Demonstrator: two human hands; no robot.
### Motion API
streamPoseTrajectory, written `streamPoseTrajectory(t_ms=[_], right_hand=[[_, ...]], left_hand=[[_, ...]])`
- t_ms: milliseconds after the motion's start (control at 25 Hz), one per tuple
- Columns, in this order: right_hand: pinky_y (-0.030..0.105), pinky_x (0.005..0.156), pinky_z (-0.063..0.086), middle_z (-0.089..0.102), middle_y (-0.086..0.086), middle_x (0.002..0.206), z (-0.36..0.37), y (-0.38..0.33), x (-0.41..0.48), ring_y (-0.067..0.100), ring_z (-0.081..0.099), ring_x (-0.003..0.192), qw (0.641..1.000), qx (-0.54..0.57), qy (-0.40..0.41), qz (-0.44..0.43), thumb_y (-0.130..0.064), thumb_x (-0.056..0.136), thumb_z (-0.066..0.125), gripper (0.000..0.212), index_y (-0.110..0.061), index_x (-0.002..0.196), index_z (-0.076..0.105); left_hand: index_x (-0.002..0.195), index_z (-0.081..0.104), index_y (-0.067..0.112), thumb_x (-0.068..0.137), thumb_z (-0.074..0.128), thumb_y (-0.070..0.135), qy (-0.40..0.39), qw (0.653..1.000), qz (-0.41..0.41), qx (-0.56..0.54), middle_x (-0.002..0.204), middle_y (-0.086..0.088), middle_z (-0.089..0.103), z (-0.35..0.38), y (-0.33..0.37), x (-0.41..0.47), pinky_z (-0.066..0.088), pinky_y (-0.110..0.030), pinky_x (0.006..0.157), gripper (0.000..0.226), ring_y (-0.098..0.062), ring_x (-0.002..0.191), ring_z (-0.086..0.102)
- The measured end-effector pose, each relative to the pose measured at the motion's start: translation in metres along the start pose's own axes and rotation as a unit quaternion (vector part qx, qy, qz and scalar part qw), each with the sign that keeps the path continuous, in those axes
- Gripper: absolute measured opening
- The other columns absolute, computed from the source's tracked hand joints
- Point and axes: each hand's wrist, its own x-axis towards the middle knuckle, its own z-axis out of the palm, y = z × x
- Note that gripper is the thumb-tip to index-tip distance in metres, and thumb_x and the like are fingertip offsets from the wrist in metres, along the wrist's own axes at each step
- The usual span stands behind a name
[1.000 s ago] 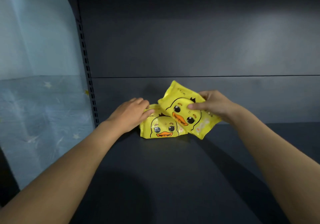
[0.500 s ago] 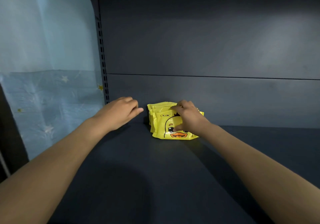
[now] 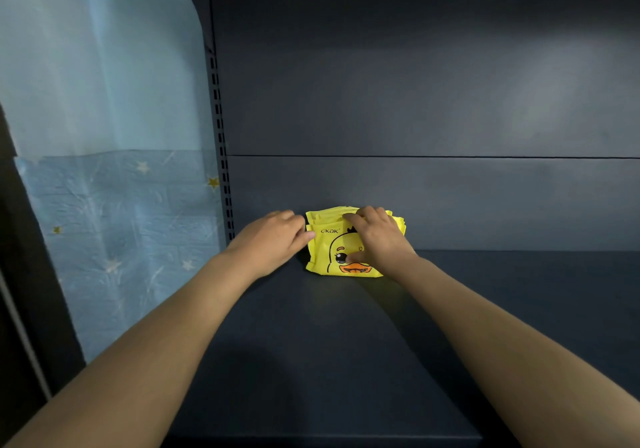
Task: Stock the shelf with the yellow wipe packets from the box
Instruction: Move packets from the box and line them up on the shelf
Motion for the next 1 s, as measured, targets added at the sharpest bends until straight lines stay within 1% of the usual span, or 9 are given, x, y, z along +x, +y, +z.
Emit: streamPoseTrajectory(t_ms=[120,200,280,400,480,600,760,920,1000], right_hand=[[0.037,0.109,0.027,0.035,0.006,0.143,-0.011,-0.002,-0.008,0.026,0.030,0.133,1.000,-0.025,-0.008,0.006,-0.038,0.081,0.069,0.079,-0.019,0.145,0.027],[0.038,0.109,0.027,0.035,0.007,0.144,-0.024,0.000,-0.016,0.026,0.029,0.134,1.000,-0.018,-0.008,0.016,-0.039,0.084,0.066,0.073,-0.019,0.144,0.030],[0.038,0.108,0.029,0.037,0.007,0.143,-0.042,0.007,-0.027,0.027,0.031,0.133,0.999,-0.003,-0.020,0.027,-0.039,0.086,0.063,0.066,-0.017,0.142,0.035],[0.038,0.103,0.036,0.044,0.011,0.136,-0.073,0.024,-0.042,0.029,0.038,0.128,0.996,0.021,-0.078,0.048,-0.037,0.088,0.060,0.058,-0.013,0.137,0.041],[0.035,0.097,0.040,0.049,0.012,0.131,-0.097,0.038,-0.058,0.029,0.044,0.123,0.992,0.011,-0.111,0.059,-0.037,0.088,0.060,0.052,-0.010,0.131,0.047],[0.035,0.096,0.043,0.052,0.012,0.131,-0.134,0.060,-0.094,0.029,0.048,0.121,0.989,-0.017,-0.128,0.070,-0.036,0.089,0.058,0.048,-0.008,0.128,0.050],[0.034,0.095,0.041,0.051,0.011,0.132,-0.181,0.093,-0.149,0.030,0.047,0.121,0.987,-0.031,-0.137,0.077,-0.036,0.092,0.056,0.046,-0.008,0.127,0.049],[0.033,0.097,0.041,0.053,0.012,0.131,-0.220,0.131,-0.215,0.030,0.049,0.120,0.989,-0.027,-0.123,0.078,-0.037,0.092,0.055,0.047,-0.006,0.126,0.053],[0.033,0.097,0.041,0.054,0.012,0.130,-0.235,0.144,-0.248,0.030,0.049,0.119,0.989,-0.010,-0.119,0.083,-0.038,0.092,0.054,0.048,-0.005,0.127,0.053]], left_hand=[[0.099,0.053,0.011,0.098,0.032,0.043,0.007,1.000,-0.003,-0.016,0.100,-0.003,0.052,-0.004,0.010,0.000,0.042,-0.032,0.080,0.038,-0.019,0.099,0.049],[0.101,0.053,0.011,0.098,0.033,0.041,0.004,1.000,-0.004,-0.024,0.102,-0.002,0.053,-0.011,0.019,0.000,0.042,-0.032,0.081,0.036,-0.019,0.100,0.050],[0.104,0.053,0.013,0.098,0.035,0.040,-0.004,1.000,0.000,-0.009,0.106,-0.003,0.053,-0.021,0.030,-0.001,0.042,-0.033,0.082,0.033,-0.020,0.103,0.049],[0.110,0.052,0.014,0.096,0.040,0.039,-0.048,0.998,-0.005,0.034,0.111,-0.004,0.052,-0.045,0.049,0.002,0.043,-0.035,0.084,0.031,-0.022,0.108,0.049],[0.112,0.052,0.015,0.096,0.042,0.038,-0.074,0.996,-0.015,0.049,0.113,-0.004,0.052,-0.067,0.069,0.002,0.043,-0.035,0.085,0.031,-0.023,0.108,0.050],[0.110,0.054,0.015,0.095,0.043,0.037,-0.075,0.995,-0.023,0.066,0.112,-0.005,0.052,-0.102,0.109,-0.003,0.042,-0.034,0.085,0.029,-0.023,0.105,0.051],[0.109,0.053,0.016,0.095,0.042,0.037,-0.055,0.994,-0.047,0.077,0.112,-0.004,0.053,-0.136,0.169,-0.023,0.044,-0.036,0.086,0.028,-0.023,0.103,0.051],[0.117,0.051,0.013,0.096,0.039,0.034,-0.018,0.988,-0.081,0.132,0.121,-0.008,0.052,-0.152,0.246,-0.051,0.045,-0.041,0.090,0.032,-0.027,0.114,0.048],[0.119,0.050,0.011,0.096,0.039,0.032,-0.006,0.987,-0.103,0.122,0.123,-0.010,0.051,-0.158,0.283,-0.063,0.045,-0.043,0.091,0.034,-0.028,0.116,0.046]])
